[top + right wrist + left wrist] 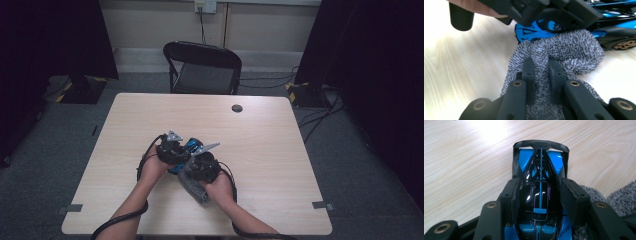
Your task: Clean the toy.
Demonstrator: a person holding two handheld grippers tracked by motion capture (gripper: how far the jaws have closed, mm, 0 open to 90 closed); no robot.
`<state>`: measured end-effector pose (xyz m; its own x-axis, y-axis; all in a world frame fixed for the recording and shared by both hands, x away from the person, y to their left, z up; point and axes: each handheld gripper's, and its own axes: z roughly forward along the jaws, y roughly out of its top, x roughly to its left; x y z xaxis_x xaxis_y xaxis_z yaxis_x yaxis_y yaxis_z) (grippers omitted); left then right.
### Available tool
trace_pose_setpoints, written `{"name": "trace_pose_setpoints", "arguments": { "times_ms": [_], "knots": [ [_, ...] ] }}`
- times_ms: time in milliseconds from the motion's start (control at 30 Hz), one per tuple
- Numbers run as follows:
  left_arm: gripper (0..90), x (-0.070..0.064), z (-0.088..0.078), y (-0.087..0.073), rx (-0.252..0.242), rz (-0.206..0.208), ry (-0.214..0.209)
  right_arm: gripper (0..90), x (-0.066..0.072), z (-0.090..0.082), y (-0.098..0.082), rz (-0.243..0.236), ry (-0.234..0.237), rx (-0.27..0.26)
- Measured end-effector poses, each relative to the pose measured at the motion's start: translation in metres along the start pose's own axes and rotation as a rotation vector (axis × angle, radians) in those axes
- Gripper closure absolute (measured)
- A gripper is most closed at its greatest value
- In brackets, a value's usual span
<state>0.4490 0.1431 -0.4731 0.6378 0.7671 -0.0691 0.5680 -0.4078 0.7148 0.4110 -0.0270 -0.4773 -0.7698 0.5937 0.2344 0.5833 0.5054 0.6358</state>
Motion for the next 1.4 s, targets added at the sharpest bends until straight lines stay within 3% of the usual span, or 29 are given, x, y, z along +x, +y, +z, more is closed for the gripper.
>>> {"name": "trace_pose_setpoints", "arguments": {
  "times_ms": [133,167,333,433,567,700,933,1233,1400],
  "knots": [
    [50.7,0.000,0.000,0.000,-0.001,-0.001,0.001,78.6,0.001,0.000,-0.001,0.004,0.012,-0.004],
    [50.7,0.000,0.000,0.000,-0.002,-0.004,-0.001,78.6,0.002,0.001,-0.002,0.013,0.037,-0.003],
    [50.7,0.000,0.000,0.000,-0.004,-0.002,0.002,78.6,0.006,0.002,-0.003,0.004,0.060,-0.002],
    [50.7,-0.001,0.001,0.000,-0.003,-0.003,0.002,78.6,0.008,0.002,-0.004,0.001,0.107,0.001],
    [50.7,-0.001,0.001,0.000,-0.009,-0.007,-0.001,78.7,0.009,-0.004,-0.004,-0.006,0.125,-0.001],
    [50.7,0.000,0.001,0.000,-0.009,-0.007,-0.003,78.7,0.004,-0.012,-0.002,-0.003,0.122,-0.008],
    [50.8,0.000,0.001,-0.001,-0.016,-0.006,-0.006,78.7,-0.018,-0.031,0.002,0.029,0.086,-0.035],
    [50.8,0.001,0.001,-0.001,-0.019,-0.006,-0.009,78.6,-0.031,-0.043,0.008,0.019,0.053,-0.035],
    [50.8,0.001,0.001,-0.002,-0.019,-0.003,-0.010,78.7,-0.042,-0.056,0.009,0.047,0.042,-0.065]
  ]
}}
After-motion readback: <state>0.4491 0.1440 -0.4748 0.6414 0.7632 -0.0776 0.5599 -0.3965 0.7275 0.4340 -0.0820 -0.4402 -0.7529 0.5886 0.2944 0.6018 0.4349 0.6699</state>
